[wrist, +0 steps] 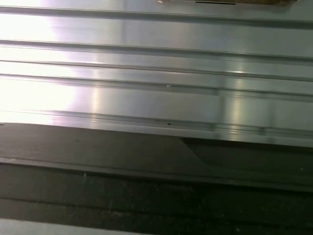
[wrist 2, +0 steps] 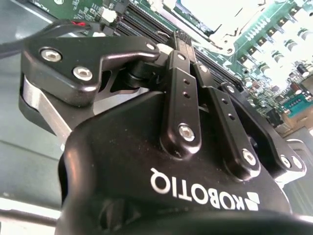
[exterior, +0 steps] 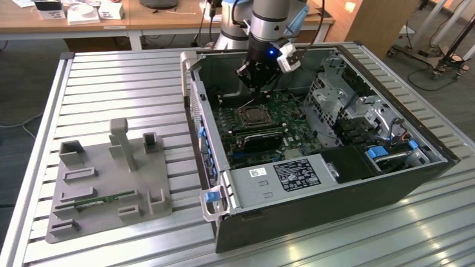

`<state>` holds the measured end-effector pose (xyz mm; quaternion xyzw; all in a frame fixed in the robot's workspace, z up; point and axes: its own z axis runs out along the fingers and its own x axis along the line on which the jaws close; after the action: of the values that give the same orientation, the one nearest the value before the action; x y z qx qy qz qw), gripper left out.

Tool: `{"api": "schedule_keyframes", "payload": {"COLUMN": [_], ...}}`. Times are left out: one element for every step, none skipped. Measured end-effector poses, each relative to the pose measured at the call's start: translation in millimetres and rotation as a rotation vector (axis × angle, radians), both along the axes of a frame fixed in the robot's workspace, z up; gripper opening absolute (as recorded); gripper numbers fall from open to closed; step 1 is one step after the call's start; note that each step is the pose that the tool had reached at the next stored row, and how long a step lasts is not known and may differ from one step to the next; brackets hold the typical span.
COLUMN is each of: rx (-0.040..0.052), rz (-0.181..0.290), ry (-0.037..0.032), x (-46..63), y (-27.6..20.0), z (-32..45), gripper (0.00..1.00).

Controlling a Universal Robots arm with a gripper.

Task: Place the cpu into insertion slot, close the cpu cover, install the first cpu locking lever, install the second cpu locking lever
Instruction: 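Install the first cpu locking lever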

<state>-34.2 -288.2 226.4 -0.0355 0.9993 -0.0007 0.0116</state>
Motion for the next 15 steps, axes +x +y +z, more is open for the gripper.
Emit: {"api": "schedule_keyframes", "payload": {"rx": [0.0,0.0001,0.0,0.0,0.0001,0.0001,0.0,0.0,0.0001,0.0002,0.0001,0.0001,0.0,-0.0001,-0.0001], "rz": [-0.001,-0.002,-0.003,-0.004,-0.005,-0.006,-0.007,-0.007,-0.008,-0.009,-0.009,-0.01,-0.01,-0.01,-0.01], "ry": [0.0001,0.0,-0.0001,-0.0001,-0.0001,-0.0001,-0.0001,-0.0001,-0.0002,-0.0002,-0.0002,-0.0002,-0.0001,0.0,-0.0001], "x": [0.7,1.2,1.6,1.7,1.8,1.8,1.9,2.1,2.2,2.5,2.8,3.2,3.6,4.2,4.8], "y": [0.0,0.0,0.0,0.0,0.0,0.0,0.0,0.0,0.0,0.0,0.0,0.0,0.0,0.0,0.0], "z": [-0.7,-1.6,-2.4,-3.4,-4.8,-6.6,-8.3,-9.9,-11.2,-12.2,-13.1,-13.7,-13.9,-14.0,-14.1], "gripper": [0.1,0.1,0.1,0.1,0.1,0.1,0.1,0.1,0.1,0.1,0.1,0.1,0.1,0.1,0.1]}}
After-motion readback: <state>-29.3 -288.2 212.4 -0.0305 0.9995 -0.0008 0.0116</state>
